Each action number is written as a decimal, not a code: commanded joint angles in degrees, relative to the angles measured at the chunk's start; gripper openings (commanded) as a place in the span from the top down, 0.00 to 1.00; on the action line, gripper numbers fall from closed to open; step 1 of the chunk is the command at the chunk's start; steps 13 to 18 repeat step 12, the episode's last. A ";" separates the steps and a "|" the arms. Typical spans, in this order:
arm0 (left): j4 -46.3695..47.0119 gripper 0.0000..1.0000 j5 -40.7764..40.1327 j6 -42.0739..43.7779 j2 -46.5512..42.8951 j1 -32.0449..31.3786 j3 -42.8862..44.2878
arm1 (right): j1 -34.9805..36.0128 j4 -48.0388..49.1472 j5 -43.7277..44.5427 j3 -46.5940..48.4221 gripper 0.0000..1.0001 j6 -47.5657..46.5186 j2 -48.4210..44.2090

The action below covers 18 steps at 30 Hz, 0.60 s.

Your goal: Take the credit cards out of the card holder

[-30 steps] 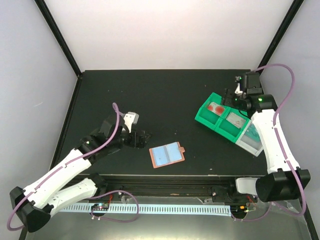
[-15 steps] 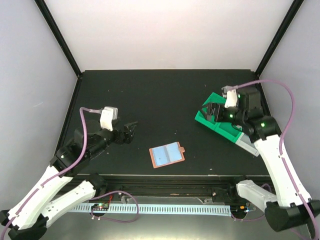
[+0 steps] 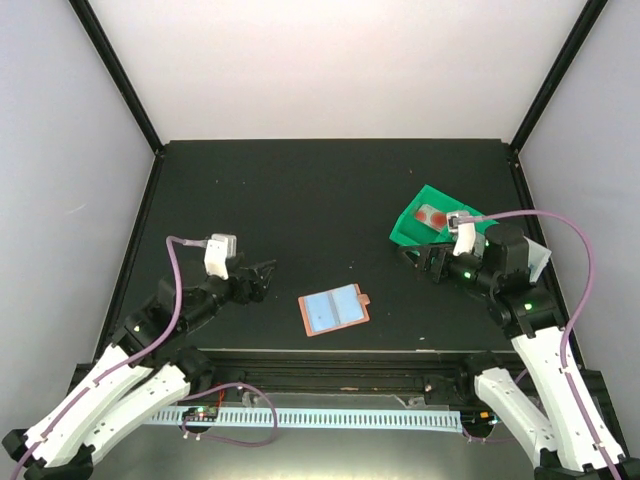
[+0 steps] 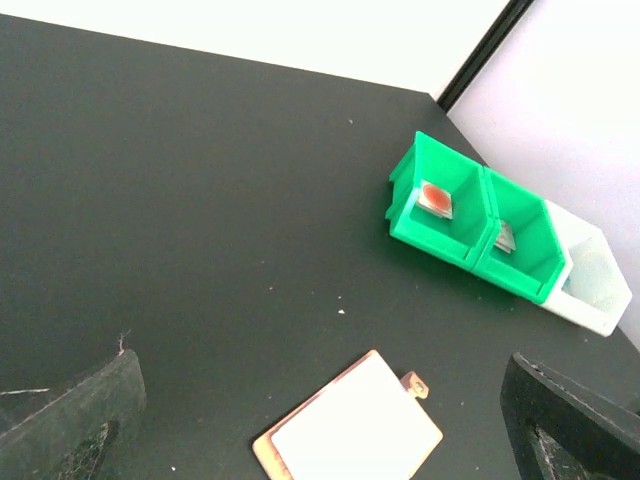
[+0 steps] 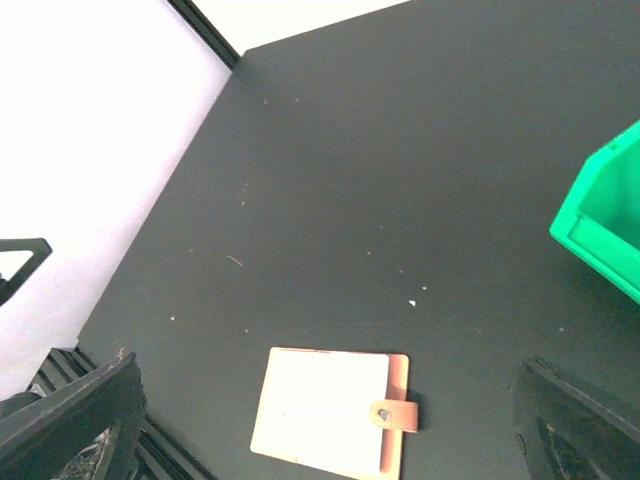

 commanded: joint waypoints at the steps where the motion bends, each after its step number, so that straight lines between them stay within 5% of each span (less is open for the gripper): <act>1: 3.40 0.01 -0.70 -1.96 -1.66 0.33 -0.94 | 0.37 3.83 -3.57 -0.91 0.00 -0.01 -0.17; 18: 4.93 0.01 1.24 -3.82 -0.78 0.37 -2.16 | 0.37 5.37 -5.90 -2.10 0.00 0.30 1.11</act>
